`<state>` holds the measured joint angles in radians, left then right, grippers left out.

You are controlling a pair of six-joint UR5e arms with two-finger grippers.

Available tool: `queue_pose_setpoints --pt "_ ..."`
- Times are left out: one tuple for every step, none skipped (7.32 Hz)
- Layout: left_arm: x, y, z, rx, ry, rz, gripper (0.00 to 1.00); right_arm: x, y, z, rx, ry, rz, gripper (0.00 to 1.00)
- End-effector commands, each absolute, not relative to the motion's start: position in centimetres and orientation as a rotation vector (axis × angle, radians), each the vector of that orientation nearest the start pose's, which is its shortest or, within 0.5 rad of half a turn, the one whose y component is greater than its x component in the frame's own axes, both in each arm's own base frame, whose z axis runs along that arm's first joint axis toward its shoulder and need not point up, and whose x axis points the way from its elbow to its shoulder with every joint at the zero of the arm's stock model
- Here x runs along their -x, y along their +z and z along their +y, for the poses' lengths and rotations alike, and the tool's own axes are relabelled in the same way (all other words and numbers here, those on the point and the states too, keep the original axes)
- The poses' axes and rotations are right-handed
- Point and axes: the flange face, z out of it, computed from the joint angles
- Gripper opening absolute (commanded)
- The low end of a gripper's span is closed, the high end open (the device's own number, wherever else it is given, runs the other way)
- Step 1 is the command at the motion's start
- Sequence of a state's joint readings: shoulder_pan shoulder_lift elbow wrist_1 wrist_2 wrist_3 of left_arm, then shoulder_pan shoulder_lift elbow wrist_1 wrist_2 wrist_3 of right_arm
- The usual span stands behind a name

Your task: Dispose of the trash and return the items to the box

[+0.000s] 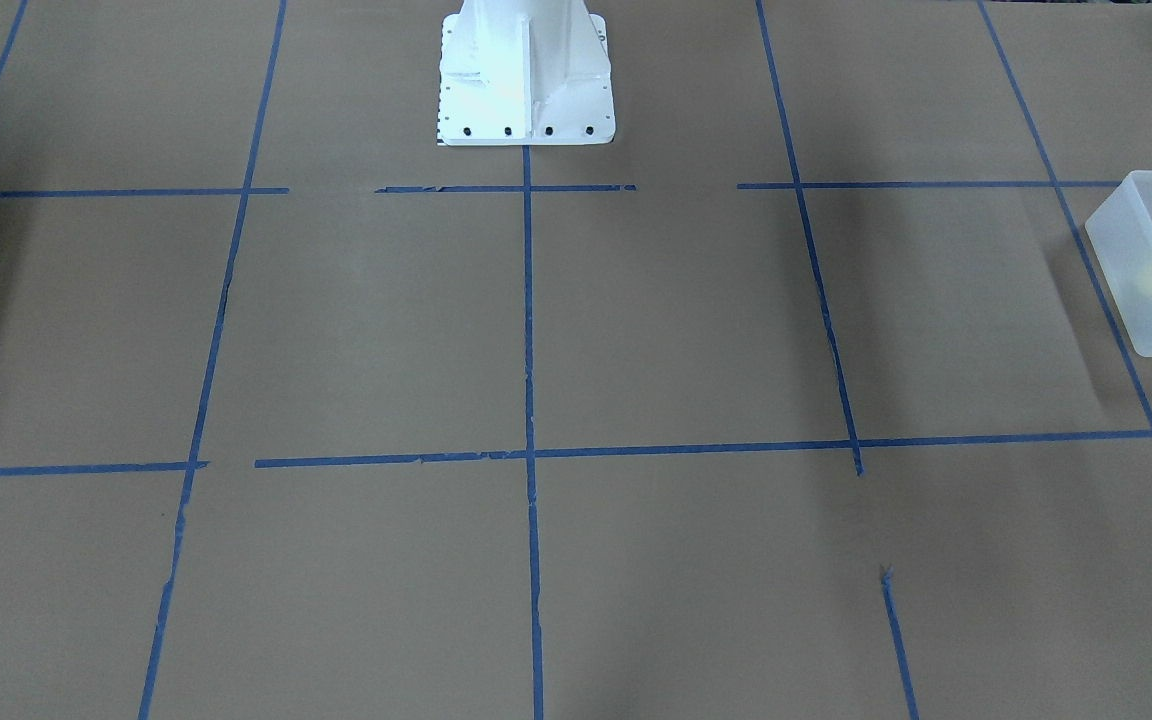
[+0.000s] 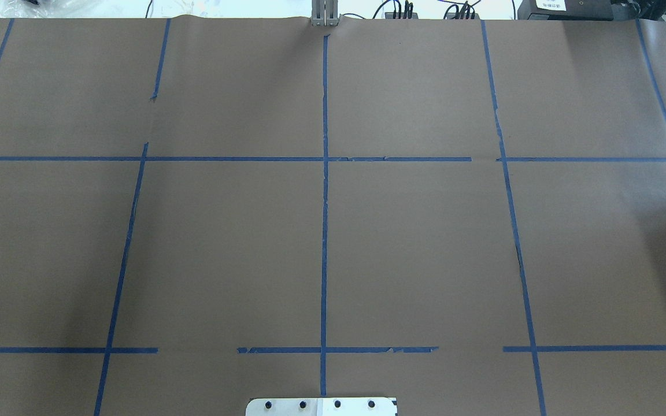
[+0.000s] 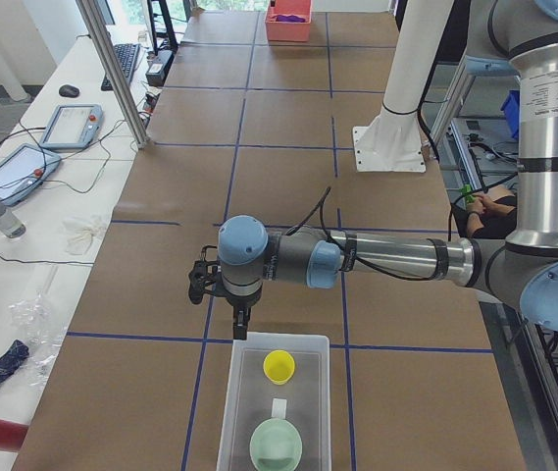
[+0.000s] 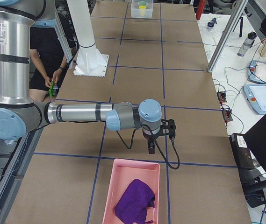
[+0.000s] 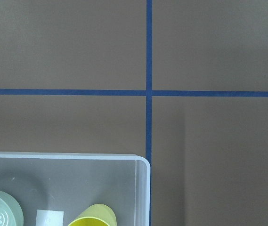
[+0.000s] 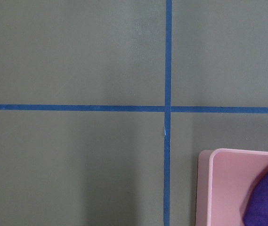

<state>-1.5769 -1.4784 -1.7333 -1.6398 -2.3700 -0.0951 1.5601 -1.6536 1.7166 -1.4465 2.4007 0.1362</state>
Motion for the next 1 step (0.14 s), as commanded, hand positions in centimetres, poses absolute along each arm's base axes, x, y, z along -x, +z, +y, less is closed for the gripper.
queue_pose_setpoints --pt "6.47 61.28 -46.03 -0.098 -0.039 0.803 1.0 -5.48 60.89 -46.73 -0.116 0.039 -0.838 1.0"
